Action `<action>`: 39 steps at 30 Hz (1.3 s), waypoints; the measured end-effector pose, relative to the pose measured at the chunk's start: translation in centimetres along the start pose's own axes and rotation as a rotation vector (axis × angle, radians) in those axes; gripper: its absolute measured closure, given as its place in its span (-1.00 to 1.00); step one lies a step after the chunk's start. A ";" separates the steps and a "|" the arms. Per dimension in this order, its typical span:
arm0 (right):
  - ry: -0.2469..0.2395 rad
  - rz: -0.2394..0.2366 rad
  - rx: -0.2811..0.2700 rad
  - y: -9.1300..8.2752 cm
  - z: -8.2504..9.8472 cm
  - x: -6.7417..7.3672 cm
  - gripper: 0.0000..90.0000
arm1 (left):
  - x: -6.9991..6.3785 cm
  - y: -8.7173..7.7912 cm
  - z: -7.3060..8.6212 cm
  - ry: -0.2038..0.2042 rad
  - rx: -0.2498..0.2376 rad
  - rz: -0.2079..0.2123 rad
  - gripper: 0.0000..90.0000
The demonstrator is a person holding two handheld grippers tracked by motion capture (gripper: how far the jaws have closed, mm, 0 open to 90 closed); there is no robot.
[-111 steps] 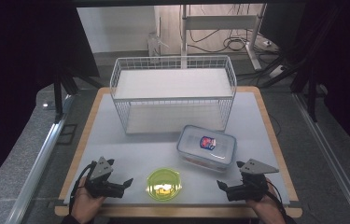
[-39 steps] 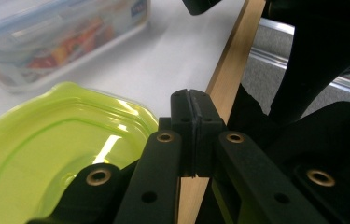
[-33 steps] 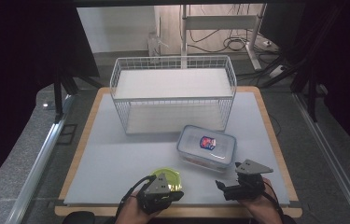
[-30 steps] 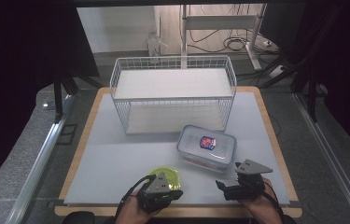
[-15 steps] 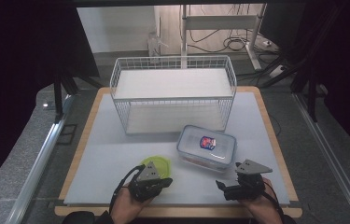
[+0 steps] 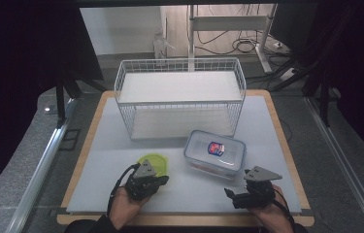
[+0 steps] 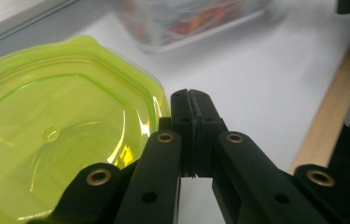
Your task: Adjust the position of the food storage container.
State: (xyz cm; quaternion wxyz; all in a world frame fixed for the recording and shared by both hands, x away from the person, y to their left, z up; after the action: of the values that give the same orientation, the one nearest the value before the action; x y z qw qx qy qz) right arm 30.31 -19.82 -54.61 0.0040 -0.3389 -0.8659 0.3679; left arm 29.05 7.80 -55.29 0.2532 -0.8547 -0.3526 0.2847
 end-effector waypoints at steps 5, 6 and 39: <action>-0.001 -0.001 0.001 0.0 0.0 0.0 -0.92 | 1.9 -0.5 -0.5 -0.030 -0.024 -0.038 0.99; -0.001 0.000 0.001 0.0 0.0 0.0 -0.92 | 2.3 -0.5 -0.6 -0.033 -0.029 -0.046 0.99; -0.002 -0.025 0.001 0.2 0.2 0.1 -0.88 | 10.2 -3.5 -1.8 -0.145 -0.124 -0.193 0.97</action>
State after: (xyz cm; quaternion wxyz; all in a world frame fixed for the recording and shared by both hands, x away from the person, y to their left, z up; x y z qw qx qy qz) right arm 30.25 -19.77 -54.88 0.0078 -0.3274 -0.8700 0.3685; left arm 34.60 17.18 -54.92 0.1999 -0.8081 -0.4673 0.2978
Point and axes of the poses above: each handheld gripper's, and its own axes: y roughly forward along the jaws, z roughly out of its underside, x roughly to its left, the point moved 8 cm from there along y, roughly forward along the jaws, and after that the axes turned 15 degrees about -y, right-handed, at the moved point
